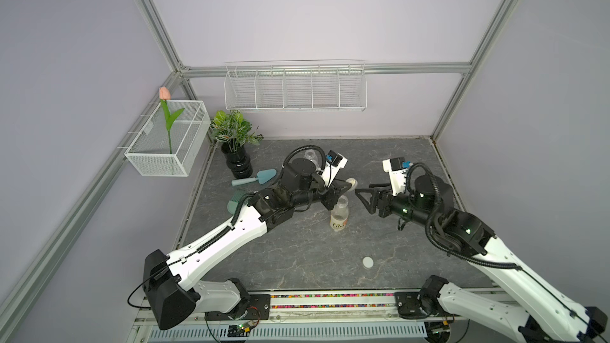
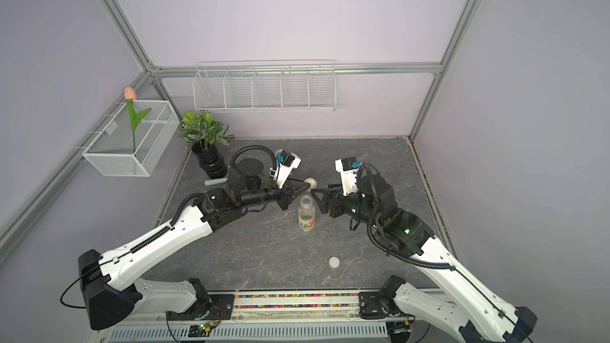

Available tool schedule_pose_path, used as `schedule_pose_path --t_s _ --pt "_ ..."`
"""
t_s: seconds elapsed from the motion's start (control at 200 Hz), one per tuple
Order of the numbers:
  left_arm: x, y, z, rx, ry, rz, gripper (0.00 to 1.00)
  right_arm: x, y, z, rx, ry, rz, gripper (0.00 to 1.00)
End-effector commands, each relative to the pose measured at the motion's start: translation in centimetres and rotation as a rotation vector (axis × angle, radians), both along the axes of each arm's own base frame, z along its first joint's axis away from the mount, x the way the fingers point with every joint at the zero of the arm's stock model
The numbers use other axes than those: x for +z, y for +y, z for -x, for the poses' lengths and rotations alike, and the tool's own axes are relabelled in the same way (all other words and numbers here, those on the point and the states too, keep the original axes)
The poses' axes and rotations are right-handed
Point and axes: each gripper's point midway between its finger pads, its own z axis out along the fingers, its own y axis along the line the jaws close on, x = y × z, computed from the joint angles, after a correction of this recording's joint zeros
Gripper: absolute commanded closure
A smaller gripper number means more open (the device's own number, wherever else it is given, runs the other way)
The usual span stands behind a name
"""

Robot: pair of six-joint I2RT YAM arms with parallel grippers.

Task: Screw on the bottle caps
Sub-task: Adjust the bottle cap.

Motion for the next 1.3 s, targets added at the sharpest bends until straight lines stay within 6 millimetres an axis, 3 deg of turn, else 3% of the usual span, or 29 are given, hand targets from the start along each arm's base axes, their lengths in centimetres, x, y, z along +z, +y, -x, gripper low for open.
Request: schedule_pose_path --t_s 0.0,0.13,0.26,0.455,0.72,0.865,0.97,1.295 --pt "1.6 0.3 3.5 -0.209 -0.221 0.034 0.97 -3.1 0.0 3.5 0.103 0.345 -0.003 0.26" --pt "2.3 1.6 6.6 -0.328 -0.425 0.127 1.0 -3.4 1.6 5.8 0.227 0.552 -0.113 0.26" --pt "2.0 2.3 9.3 -0.431 -0.57 0.198 0.82 -2.9 2.9 7.2 0.315 0.659 -0.186 0.26" --pt "-0.7 1.1 9.6 -0.445 -0.569 0.038 0.87 -2.1 3.5 8.5 0.395 0.717 -0.251 0.27" --pt "-3.3 0.2 10.4 -0.418 -0.68 -0.059 0.89 -5.5 2.9 9.9 0.404 0.844 -0.174 0.31" --pt "-3.1 0.2 10.6 -0.416 -0.699 -0.02 0.9 -5.9 2.8 10.5 0.455 0.815 -0.161 0.33" --pt "-3.2 0.2 10.7 -0.421 -0.702 -0.02 0.9 -5.9 3.1 10.4 0.476 0.809 -0.181 0.43" --pt "-3.8 0.4 11.2 -0.447 -0.691 -0.022 0.9 -6.5 3.0 10.3 0.494 0.753 -0.139 0.47"
